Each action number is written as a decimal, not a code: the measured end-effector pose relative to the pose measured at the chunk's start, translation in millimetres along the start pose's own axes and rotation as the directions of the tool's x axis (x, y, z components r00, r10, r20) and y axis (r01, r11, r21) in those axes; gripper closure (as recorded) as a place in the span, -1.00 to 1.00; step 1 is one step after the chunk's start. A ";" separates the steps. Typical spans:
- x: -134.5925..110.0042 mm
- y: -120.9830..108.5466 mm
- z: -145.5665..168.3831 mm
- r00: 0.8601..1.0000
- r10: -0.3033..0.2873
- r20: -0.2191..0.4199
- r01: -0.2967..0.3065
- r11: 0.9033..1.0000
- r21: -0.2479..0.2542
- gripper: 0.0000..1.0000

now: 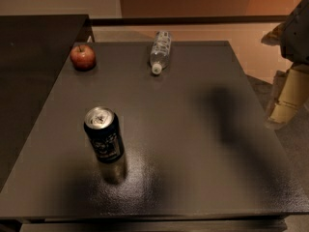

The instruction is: Move blue plastic bottle near pepsi can

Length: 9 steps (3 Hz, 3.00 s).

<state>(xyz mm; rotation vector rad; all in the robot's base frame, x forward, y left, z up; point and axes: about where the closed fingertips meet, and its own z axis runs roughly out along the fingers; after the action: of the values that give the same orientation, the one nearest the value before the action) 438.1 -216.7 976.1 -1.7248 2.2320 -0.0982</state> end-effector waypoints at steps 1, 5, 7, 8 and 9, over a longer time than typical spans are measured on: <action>-0.1 0.0 0.0 1.000 0.000 0.000 0.000 1.000 0.000 -1.00; -78.4 -72.0 34.5 0.909 -0.409 0.076 0.403 0.911 0.082 -1.00; -113.6 -116.2 80.3 0.729 -0.681 0.074 0.672 0.732 0.114 -1.00; -135.8 -137.0 102.8 0.603 -0.797 0.039 0.791 0.603 0.104 -1.00; -155.0 -150.4 120.6 0.477 -0.879 0.007 0.875 0.476 0.090 -1.00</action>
Offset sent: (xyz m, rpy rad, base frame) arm 0.0248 0.0155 0.0035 -0.0108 -0.0098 0.1248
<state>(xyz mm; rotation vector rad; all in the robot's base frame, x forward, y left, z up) 647.4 -92.9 930.9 -2.6024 1.0192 -0.3536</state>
